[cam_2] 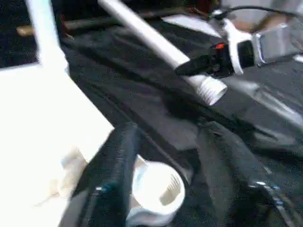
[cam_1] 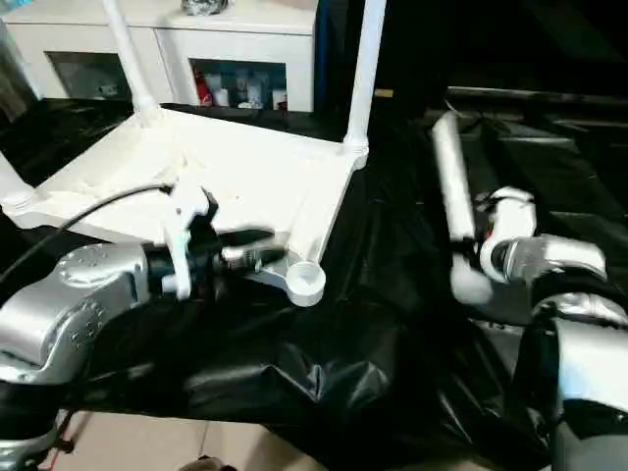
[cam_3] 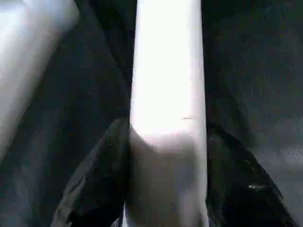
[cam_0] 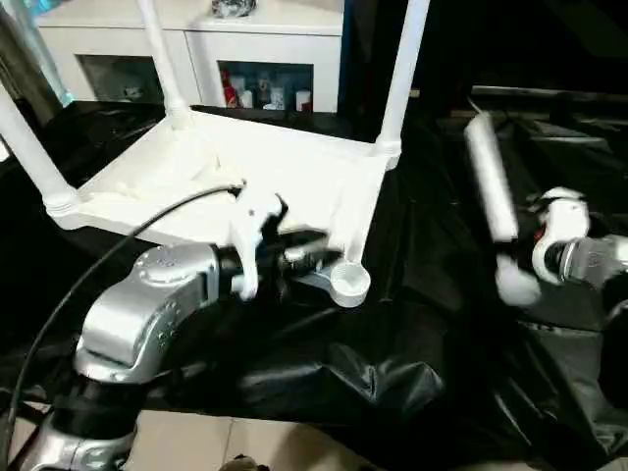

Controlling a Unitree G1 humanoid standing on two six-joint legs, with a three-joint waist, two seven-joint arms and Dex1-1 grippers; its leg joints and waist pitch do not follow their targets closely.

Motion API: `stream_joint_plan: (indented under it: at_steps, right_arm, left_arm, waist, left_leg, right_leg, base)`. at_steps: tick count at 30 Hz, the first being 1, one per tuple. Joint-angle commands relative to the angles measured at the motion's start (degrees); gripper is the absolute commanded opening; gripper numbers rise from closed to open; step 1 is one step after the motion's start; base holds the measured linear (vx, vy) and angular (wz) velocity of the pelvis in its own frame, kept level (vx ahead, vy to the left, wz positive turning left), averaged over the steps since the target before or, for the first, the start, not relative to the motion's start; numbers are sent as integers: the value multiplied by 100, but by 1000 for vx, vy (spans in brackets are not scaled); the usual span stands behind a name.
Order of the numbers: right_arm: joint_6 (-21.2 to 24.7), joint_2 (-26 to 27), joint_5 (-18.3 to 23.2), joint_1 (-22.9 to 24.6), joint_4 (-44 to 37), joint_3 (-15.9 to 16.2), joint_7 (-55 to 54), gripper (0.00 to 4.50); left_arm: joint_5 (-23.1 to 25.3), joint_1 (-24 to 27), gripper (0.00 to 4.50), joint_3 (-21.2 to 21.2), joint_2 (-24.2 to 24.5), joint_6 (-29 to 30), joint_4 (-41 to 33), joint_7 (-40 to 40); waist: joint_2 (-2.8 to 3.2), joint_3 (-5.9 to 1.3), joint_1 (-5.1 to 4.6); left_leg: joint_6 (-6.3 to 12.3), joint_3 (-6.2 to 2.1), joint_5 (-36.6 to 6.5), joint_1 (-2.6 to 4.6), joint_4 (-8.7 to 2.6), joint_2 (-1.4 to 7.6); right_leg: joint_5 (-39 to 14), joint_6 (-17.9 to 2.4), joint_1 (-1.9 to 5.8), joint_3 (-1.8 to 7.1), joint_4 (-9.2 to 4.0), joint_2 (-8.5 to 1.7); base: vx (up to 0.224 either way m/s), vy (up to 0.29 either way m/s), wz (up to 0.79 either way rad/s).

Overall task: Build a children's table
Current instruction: Pick table leg

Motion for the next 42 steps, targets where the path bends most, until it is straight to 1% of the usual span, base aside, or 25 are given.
stream_joint_plan:
  at_steps: [1, 3, 4, 6, 7, 9, 10, 11, 12, 13, 14, 15, 16, 18, 19, 22, 24, 25, 28, 34, 35, 36, 39, 41, 42]
  right_arm:
    - [-626, 260, 711, 301, -1109, -568, 436, 187]
    - [-767, 466, 1050, 501, -1677, -820, 663, 187]
    - [-841, 594, 1258, 613, -2010, -966, 793, 187]
    - [-166, 1010, 2025, 1099, -3380, -1083, 1286, 187]
    - [-86, 1043, 2098, 1150, -3514, -1064, 1327, 187]
    - [277, 1191, 2439, 1389, -4129, -961, 1506, 186]
    - [578, 1284, 2792, 1621, -4689, -785, 1733, 186]
    - [895, 1333, 3147, 1859, -5223, -555, 2000, 186]
    - [1083, 1378, 3408, 2052, -5628, -399, 2160, 186]
    - [1231, 1402, 3585, 2240, -6016, -148, 2324, 186]
    - [1295, 1424, 3663, 2359, -6248, -14, 2378, 186]
    - [1366, 1431, 3704, 2443, -6405, 108, 2426, 186]
    - [1469, 1474, 3643, 2551, -6618, 330, 2470, 186]
    - [1560, 1480, 3552, 2643, -6777, 574, 2561, 186]
    - [1562, 1516, 3428, 2671, -6801, 715, 2569, 186]
    - [1532, 1556, 3217, 2713, -6828, 934, 2532, 186]
    - [1512, 1490, 3100, 2785, -6942, 1188, 2451, 186]
    - [1471, 1462, 3027, 2800, -6953, 1299, 2438, 186]
    - [1397, 1435, 2870, 2789, -6981, 1520, 2410, 186]
    - [1268, 1434, 2599, 2737, -6941, 1718, 2382, 186]
    - [1225, 1422, 2544, 2728, -6924, 1771, 2347, 186]
    - [1222, 1421, 2540, 2728, -6922, 1774, 2343, 186]
    - [1126, 1468, 2459, 2652, -6800, 1768, 2164, 186]
    - [1092, 1508, 2449, 2589, -6730, 1704, 2083, 186]
    - [1085, 1514, 2456, 2539, -6716, 1646, 2050, 186]
  left_arm:
    - [-66, -226, 273, 100, -155, 145, 100, 196]
    - [-213, -321, 287, 181, -296, 292, 169, 257]
    - [-311, -390, 296, 235, -385, 373, 229, 284]
    - [-820, -701, 316, 573, -806, 666, 482, 440]
    - [-846, -727, 316, 592, -833, 665, 505, 450]
    - [-941, -842, 334, 668, -948, 639, 609, 495]
    - [-1054, -945, 348, 757, -1054, 689, 680, 558]
    - [-1189, -1056, 360, 845, -1167, 722, 749, 596]
    - [-1282, -1137, 360, 916, -1251, 768, 793, 627]
    - [-1307, -1258, 374, 980, -1334, 816, 885, 718]
    - [-1312, -1335, 374, 1014, -1376, 851, 945, 789]
    - [-1326, -1400, 381, 1035, -1414, 852, 1008, 813]
    - [-1381, -1524, 391, 1118, -1508, 929, 1142, 932]
    - [-1433, -1640, 406, 1207, -1607, 964, 1293, 1051]
    - [-1436, -1714, 410, 1262, -1670, 898, 1408, 1135]
    - [-1619, -1801, 429, 1400, -1792, 867, 1515, 1190]
    - [-1810, -1846, 441, 1541, -1881, 929, 1490, 1246]
    - [-1891, -1841, 447, 1583, -1909, 977, 1447, 1258]
    - [-1999, -1814, 450, 1640, -1970, 1117, 1375, 1347]
    - [-1880, -1793, 450, 1713, -2057, 1068, 1484, 1682]
    - [-1935, -1803, 450, 1761, -2091, 1074, 1485, 1715]
    - [-1942, -1803, 416, 1765, -2093, 1075, 1483, 1717]
    - [-2039, -1765, 412, 1762, -2076, 1099, 1368, 1667]
    - [-1933, -1712, 379, 1656, -1994, 1024, 1304, 1606]
    - [-1991, -1705, 379, 1772, -2008, 992, 1340, 1668]
  waist:
    - [-40, -458, 65]
    - [-76, -464, 86]
    - [-68, -468, 110]
    - [-42, -473, 165]
    - [-38, -468, 175]
    - [-49, -481, 197]
    - [-49, -468, 198]
    - [-90, -448, 217]
    - [-69, -460, 259]
    - [-87, -466, 277]
    - [-96, -459, 245]
    - [-128, -455, 236]
    - [-149, -451, 238]
    - [-118, -420, 251]
    - [-166, -418, 241]
    - [-180, -429, 241]
    - [-181, -434, 250]
    - [-217, -434, 255]
    - [-213, -435, 263]
    - [-252, -420, 258]
    - [-278, -415, 249]
    - [-271, -416, 257]
    - [-276, -411, 253]
    - [-272, -409, 243]
    - [-267, -414, 231]
  left_leg:
    - [463, -40, -727, 4, -299, 220]
    - [539, -37, -622, -8, -306, 216]
    - [601, -32, -586, -1, -304, 216]
    - [660, -28, -523, 23, -300, 215]
    - [693, -37, -534, 21, -312, 228]
    - [689, -53, -526, 27, -320, 240]
    - [647, -54, -571, 20, -332, 237]
    - [659, -36, -594, 23, -336, 213]
    - [663, -51, -599, 33, -333, 226]
    - [666, -67, -566, 18, -347, 233]
    - [636, -86, -561, -13, -359, 233]
    - [614, -82, -569, -16, -370, 227]
    - [542, -77, -639, 25, -368, 235]
    - [435, -71, -716, 32, -379, 220]
    - [378, -75, -772, 34, -392, 218]
    - [338, -89, -678, 9, -401, 215]
    - [326, -91, -614, 8, -397, 230]
    - [352, -87, -581, 6, -400, 237]
    - [377, -90, -509, -5, -399, 240]
    - [350, -91, -577, -5, -412, 247]
    - [344, -87, -586, -12, -412, 244]
    - [341, -88, -579, -11, -411, 242]
    - [321, -92, -608, -4, -418, 242]
    - [323, -97, -636, 1, -421, 244]
    - [320, -97, -638, 6, -420, 243]
  right_leg:
    - [-1143, -1262, 348, 237, -432, -423]
    - [-1033, -1196, 378, 240, -406, -412]
    - [-1022, -1189, 360, 238, -416, -406]
    - [-940, -1260, 353, 244, -416, -395]
    - [-942, -1256, 349, 237, -434, -389]
    - [-1066, -1208, 344, 220, -431, -394]
    - [-1255, -1160, 340, 217, -463, -403]
    - [-1385, -1037, 359, 230, -503, -392]
    - [-1432, -1004, 354, 229, -502, -409]
    - [-1553, -866, 354, 221, -520, -421]
    - [-1614, -842, 362, 215, -507, -427]
    - [-1720, -784, 364, 213, -539, -430]
    - [-1923, -738, 325, 226, -558, -452]
    - [-2242, -628, 297, 232, -611, -452]
    - [-2444, -499, 300, 226, -636, -464]
    - [-2410, -395, 310, 226, -631, -468]
    - [-2230, -447, 303, 234, -605, -473]
    - [-2105, -482, 306, 243, -599, -482]
    - [-1917, -569, 312, 246, -560, -492]
    - [-1917, -548, 317, 255, -570, -496]
    - [-1932, -538, 324, 256, -578, -496]
    - [-1953, -532, 328, 254, -579, -504]
    - [-2034, -506, 319, 254, -590, -503]
    - [-2057, -485, 313, 254, -590, -498]
    - [-2013, -499, 310, 255, -587, -495]
  base:
    - [0, 0, 0]
    - [0, 0, 0]
    - [0, 0, 0]
    - [0, 0, 0]
    - [0, 0, 0]
    - [0, 0, 0]
    - [0, 0, 0]
    - [0, 0, 0]
    - [0, 0, 0]
    - [0, 0, 0]
    - [0, 0, 0]
    - [0, 0, 0]
    - [0, 0, 0]
    - [0, 0, 0]
    - [0, 0, 0]
    - [0, 0, 0]
    - [0, 0, 0]
    - [0, 0, 0]
    - [0, 0, 0]
    - [0, 0, 0]
    - [0, 0, 0]
    - [0, 0, 0]
    - [0, 0, 0]
    - [0, 0, 0]
    - [0, 0, 0]
